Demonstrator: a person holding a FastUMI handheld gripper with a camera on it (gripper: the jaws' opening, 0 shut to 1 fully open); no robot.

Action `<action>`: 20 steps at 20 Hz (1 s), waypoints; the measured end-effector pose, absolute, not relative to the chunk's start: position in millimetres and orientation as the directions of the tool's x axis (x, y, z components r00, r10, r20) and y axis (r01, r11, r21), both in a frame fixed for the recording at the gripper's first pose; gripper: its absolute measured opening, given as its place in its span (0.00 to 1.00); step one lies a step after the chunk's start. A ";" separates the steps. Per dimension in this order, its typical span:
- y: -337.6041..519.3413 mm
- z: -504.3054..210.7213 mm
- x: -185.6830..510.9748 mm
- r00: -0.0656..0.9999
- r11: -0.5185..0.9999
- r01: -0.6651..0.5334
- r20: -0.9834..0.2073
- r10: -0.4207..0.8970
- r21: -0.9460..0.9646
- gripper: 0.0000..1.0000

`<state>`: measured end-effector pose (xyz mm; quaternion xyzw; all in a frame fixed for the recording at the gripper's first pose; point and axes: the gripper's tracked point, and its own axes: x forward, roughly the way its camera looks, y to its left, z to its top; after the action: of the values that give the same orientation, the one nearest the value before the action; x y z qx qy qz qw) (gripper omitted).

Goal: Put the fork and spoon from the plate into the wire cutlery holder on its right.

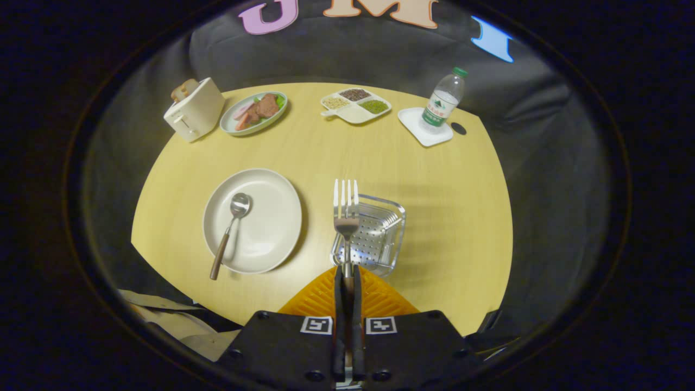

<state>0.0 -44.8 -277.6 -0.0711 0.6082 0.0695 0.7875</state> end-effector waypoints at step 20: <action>-21.0 -262.4 28.3 0.415 0.993 -0.111 -0.907 0.070 0.026 1.00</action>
<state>28.3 -21.0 -262.4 -0.0191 0.5383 0.0539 0.8408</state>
